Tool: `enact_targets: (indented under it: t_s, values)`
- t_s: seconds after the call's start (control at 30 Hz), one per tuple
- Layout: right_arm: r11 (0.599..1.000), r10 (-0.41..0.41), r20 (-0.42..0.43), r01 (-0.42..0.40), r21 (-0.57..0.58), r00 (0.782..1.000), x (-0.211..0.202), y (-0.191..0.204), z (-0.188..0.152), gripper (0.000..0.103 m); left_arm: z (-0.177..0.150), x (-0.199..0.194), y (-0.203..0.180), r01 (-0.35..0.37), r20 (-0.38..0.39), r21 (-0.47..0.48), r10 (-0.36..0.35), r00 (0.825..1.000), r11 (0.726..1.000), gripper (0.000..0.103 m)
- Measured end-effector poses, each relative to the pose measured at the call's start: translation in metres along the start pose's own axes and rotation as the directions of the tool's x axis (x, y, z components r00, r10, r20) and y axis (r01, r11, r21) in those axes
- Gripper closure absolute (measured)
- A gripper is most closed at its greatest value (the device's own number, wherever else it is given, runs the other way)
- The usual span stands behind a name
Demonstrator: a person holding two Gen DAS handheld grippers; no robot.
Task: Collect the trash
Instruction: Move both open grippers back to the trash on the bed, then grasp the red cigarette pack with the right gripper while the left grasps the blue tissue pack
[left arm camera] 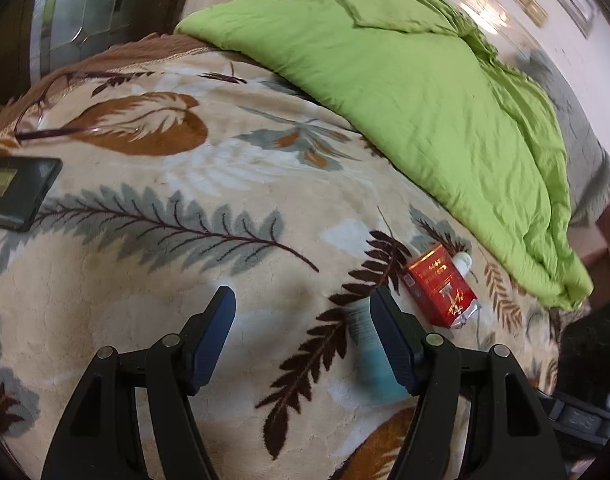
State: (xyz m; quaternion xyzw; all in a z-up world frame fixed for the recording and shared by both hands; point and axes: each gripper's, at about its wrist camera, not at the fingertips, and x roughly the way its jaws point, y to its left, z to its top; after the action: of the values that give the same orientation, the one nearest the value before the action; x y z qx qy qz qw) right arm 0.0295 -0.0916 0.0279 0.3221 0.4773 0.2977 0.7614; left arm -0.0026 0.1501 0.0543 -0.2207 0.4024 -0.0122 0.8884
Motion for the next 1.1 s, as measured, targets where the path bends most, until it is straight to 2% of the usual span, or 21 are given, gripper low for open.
enact_targets:
  t_s: [0.07, 0.13, 0.17, 0.2, 0.3, 0.37, 0.47, 0.6, 0.73, 0.8, 0.83, 0.93, 1.0, 1.1]
  values:
    - [0.998, -0.019, 0.025, 0.02, -0.061, 1.0, -0.011, 0.012, 0.002, 0.076, 0.0, 0.003, -0.002, 0.014, -0.016, 0.001, -0.014, 1.0, 1.0, 0.034]
    - [0.985, -0.099, 0.112, 0.113, -0.13, 0.989, -0.03, 0.022, 0.015, 0.076, -0.001, 0.006, -0.006, 0.014, -0.023, 0.015, -0.013, 1.0, 1.0, 0.034]
    - [0.971, -0.152, 0.153, 0.176, -0.162, 0.976, -0.037, 0.025, 0.024, 0.076, -0.003, 0.009, -0.008, 0.015, -0.034, 0.025, -0.014, 0.999, 1.0, 0.034]
    - [0.956, -0.199, 0.18, 0.231, -0.18, 0.963, -0.04, 0.027, 0.031, 0.071, -0.004, 0.011, -0.009, 0.021, -0.041, 0.027, -0.019, 0.999, 0.999, 0.033]
    - [0.866, -0.354, 0.258, 0.419, -0.274, 0.899, -0.039, 0.028, 0.052, 0.056, -0.008, 0.018, -0.014, 0.035, -0.075, 0.041, -0.032, 0.997, 0.999, 0.033]
    - [0.837, -0.4, 0.233, 0.457, -0.302, 0.886, -0.028, 0.022, 0.061, 0.053, -0.009, 0.02, -0.015, 0.03, -0.078, 0.045, -0.026, 0.997, 0.999, 0.033]
    - [0.829, -0.434, 0.181, 0.469, -0.305, 0.883, -0.012, 0.004, 0.073, 0.053, -0.009, 0.023, -0.012, 0.034, -0.093, 0.028, -0.031, 0.995, 0.999, 0.033]
    - [0.862, -0.42, 0.114, 0.435, -0.261, 0.9, 0.003, -0.016, 0.087, 0.053, -0.009, 0.026, -0.012, 0.034, -0.102, 0.029, -0.031, 0.994, 0.999, 0.033]
    - [0.907, -0.332, 0.05, 0.334, -0.257, 0.942, 0.009, -0.009, 0.076, 0.061, -0.009, 0.027, -0.013, 0.03, -0.103, 0.038, -0.026, 0.994, 0.999, 0.033]
    - [0.915, -0.297, 0.026, 0.292, -0.279, 0.955, 0.013, -0.001, 0.069, 0.065, -0.01, 0.028, -0.014, 0.024, -0.103, 0.043, -0.019, 0.995, 0.999, 0.033]
    - [0.915, -0.293, 0.022, 0.287, -0.283, 0.956, 0.016, 0.001, 0.069, 0.069, -0.01, 0.029, -0.014, 0.02, -0.103, 0.047, -0.015, 0.995, 0.999, 0.033]
    - [0.9, -0.335, 0.019, 0.326, -0.289, 0.942, 0.027, 0.003, 0.07, 0.074, -0.011, 0.028, -0.016, 0.02, -0.101, 0.061, -0.014, 0.995, 0.998, 0.033]
    - [0.906, -0.333, 0.004, 0.321, -0.276, 0.943, 0.036, 0.0, 0.07, 0.078, -0.011, 0.027, -0.016, 0.027, -0.1, 0.06, -0.021, 0.995, 0.998, 0.033]
    - [0.898, -0.347, 0.049, 0.346, -0.272, 0.937, 0.033, 0.004, 0.064, 0.079, -0.012, 0.023, -0.021, 0.047, -0.086, 0.073, -0.041, 0.995, 0.996, 0.033]
